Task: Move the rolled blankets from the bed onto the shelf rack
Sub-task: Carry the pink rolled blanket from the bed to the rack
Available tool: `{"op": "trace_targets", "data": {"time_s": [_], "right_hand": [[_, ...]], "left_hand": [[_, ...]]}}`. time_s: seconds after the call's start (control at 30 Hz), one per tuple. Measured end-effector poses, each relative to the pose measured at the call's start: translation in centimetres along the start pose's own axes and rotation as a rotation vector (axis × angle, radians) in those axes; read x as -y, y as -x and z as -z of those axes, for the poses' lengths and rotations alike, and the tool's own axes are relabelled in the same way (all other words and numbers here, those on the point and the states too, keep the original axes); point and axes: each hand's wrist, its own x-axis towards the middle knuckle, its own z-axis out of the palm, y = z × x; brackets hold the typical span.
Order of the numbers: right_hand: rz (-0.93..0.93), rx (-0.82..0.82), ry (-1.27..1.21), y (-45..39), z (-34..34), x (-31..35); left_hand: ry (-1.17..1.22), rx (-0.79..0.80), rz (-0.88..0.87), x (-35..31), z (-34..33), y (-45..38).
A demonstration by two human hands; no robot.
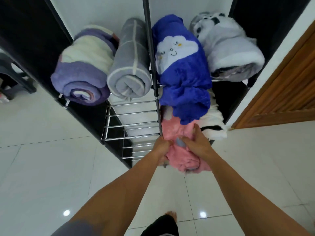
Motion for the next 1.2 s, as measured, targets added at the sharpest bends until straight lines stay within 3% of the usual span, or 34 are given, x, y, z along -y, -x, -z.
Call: {"op": "trace_targets", "data": {"time_s": [0.2,0.37,0.47,0.53,0.6,0.67,0.77,0.87,0.93,1.03,1.2], "right_hand": [[-0.105,-0.065,-0.047,-3.2,-0.9,-1.7],[-0.379,-0.007,-0.163,-3.1,-2.6,-3.0],[-0.493,-0.036,-0.307,-3.2,-3.3,-2.5],[-0.485,-0.045,-0.42,-3.5,-3.8,-2.4],[-0.432,-0.058,-0.532,-3.2,-4.1,-2.0],[-0.408,-0.008,-0.562,-2.1,-3.9,-1.6],[-0.421,0.055,-0.485,-0.3,-2.5,-1.2],[-0.443,-0.02,-0.48,0.7,-1.3,-2.3],[-0.461,-0.063,-0.471,2.5,-0.9,-4.4],[-0.578,-0.092,-0.403,7.8,-0.2,-9.8],[-0.862,-0.33,-0.577,24.4,1.6,-19.6]], "left_hand": [[-0.056,-0.208,-0.109,-0.7,-0.9,-8.3],[-0.031,-0.17,-0.079,0.9,-0.9,-7.6],[-0.075,-0.119,0.028,0.4,-0.5,-5.6],[-0.149,0.0,0.134,-0.5,-0.7,-4.3],[-0.035,0.121,0.209,-1.2,-1.1,-3.4],[0.003,0.107,0.231,-1.1,-1.3,-3.7],[-0.158,0.023,0.178,-0.9,-1.7,-2.7],[-0.449,-0.022,0.16,0.9,-2.4,-2.2],[-0.569,0.068,0.205,3.1,-3.7,-1.1],[-0.735,0.339,0.288,6.6,-6.0,2.1],[-1.154,0.685,0.192,12.0,-12.2,7.8]]}}
